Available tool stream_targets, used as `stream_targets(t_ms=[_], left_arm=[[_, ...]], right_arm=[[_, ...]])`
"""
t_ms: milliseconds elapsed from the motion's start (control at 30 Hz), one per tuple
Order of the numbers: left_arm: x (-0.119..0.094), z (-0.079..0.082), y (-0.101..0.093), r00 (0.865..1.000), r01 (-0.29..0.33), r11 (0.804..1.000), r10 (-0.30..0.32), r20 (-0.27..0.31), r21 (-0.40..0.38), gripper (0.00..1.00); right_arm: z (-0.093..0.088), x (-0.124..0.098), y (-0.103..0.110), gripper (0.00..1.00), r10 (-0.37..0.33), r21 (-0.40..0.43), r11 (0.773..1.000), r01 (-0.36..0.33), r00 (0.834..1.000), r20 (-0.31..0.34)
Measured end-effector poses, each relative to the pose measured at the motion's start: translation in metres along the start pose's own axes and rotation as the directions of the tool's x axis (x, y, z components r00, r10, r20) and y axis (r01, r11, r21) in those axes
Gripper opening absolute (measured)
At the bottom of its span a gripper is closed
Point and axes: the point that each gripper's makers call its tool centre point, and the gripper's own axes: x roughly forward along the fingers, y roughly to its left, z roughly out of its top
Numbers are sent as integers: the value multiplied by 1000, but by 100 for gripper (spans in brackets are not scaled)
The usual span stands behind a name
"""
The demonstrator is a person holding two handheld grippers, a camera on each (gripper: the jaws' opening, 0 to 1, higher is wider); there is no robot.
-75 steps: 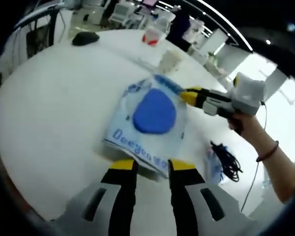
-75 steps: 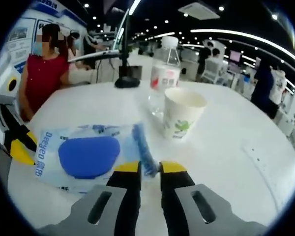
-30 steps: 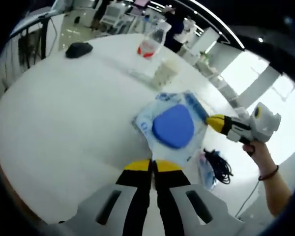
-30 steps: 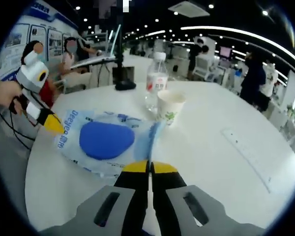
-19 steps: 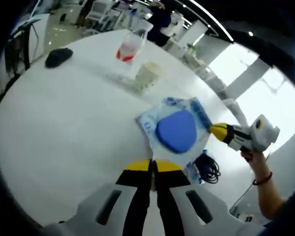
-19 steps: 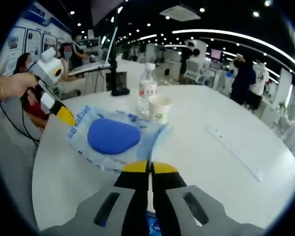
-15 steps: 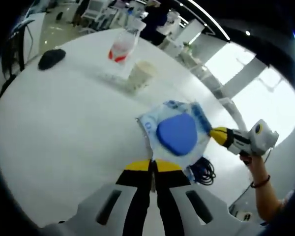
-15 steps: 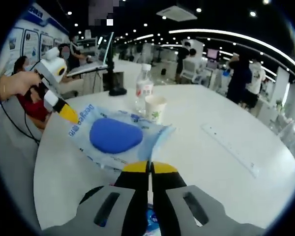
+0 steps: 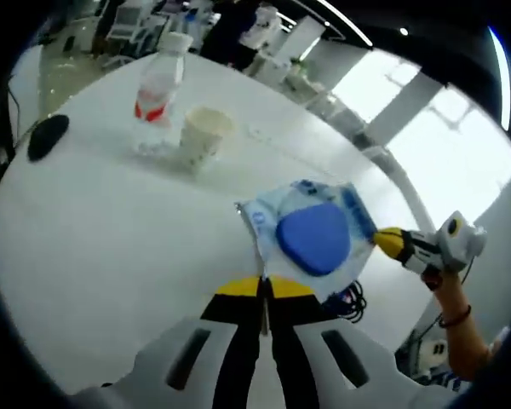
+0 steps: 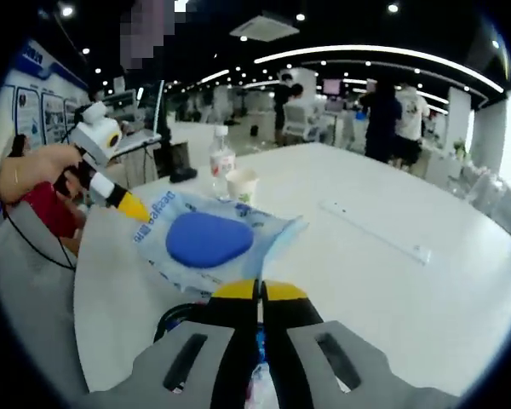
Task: Arrange the tabletop items into an orderly group along one side of the table until the central work area is clear of visible clutter.
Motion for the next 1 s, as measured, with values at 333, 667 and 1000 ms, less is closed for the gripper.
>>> stream_targets(t_ms=[333, 667, 1000], left_arm=[[20, 18, -5, 1000, -1, 997, 0, 12, 77, 0], [48, 37, -4, 999, -19, 992, 15, 33, 128, 0], [81, 58, -1, 997, -16, 993, 8, 76, 113, 0]], right_arm=[[-6, -8, -4, 1, -47, 38, 998, 47, 999, 6], [-13, -2, -22, 1, -101, 87, 991, 99, 995, 10], [-24, 12, -43, 1, -149, 115, 982, 149, 989, -5]])
